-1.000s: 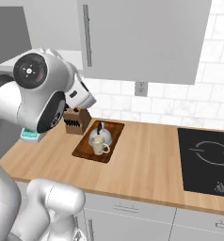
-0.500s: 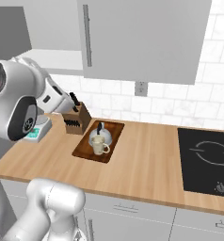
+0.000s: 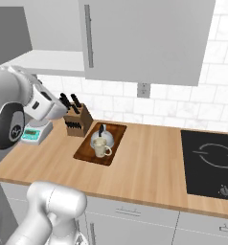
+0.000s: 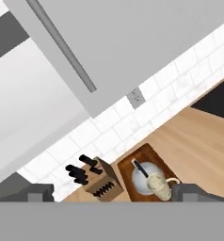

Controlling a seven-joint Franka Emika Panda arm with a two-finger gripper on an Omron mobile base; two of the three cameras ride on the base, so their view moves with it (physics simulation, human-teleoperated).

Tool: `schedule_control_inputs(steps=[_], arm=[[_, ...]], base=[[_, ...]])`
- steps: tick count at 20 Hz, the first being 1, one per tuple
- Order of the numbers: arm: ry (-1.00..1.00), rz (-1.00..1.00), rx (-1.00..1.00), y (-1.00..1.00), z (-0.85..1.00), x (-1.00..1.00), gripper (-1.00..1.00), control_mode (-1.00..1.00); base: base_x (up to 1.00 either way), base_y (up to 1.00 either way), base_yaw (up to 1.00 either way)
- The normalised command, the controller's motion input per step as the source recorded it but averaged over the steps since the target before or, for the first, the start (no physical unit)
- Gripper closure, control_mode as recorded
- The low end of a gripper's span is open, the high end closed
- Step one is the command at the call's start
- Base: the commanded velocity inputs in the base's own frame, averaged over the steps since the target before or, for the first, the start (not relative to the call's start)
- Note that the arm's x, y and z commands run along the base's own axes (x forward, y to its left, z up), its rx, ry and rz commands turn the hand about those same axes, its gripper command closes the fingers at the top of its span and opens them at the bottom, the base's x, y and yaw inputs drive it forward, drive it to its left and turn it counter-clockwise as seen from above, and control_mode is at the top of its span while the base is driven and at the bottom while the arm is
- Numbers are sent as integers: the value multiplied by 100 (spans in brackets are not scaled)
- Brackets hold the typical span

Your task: Pick the kettle from the counter and place it on the tray. Then pick the mug from the cabinet and place it on the tray. Then close the cabinet doors.

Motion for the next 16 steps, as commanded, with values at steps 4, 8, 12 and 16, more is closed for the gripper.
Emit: schedule_control_inputs(steps=[4, 8, 12, 16], arm=[[2, 0, -3, 11, 0, -24, -100, -100], [5, 0, -5, 27, -1, -21, -100, -100], [10, 0, -7, 50, -3, -1, -100, -100], [5, 1, -5, 33, -5, -7, -100, -100]], base=[[0, 0, 0], [0, 0, 0], [0, 0, 0], [0, 0, 0]])
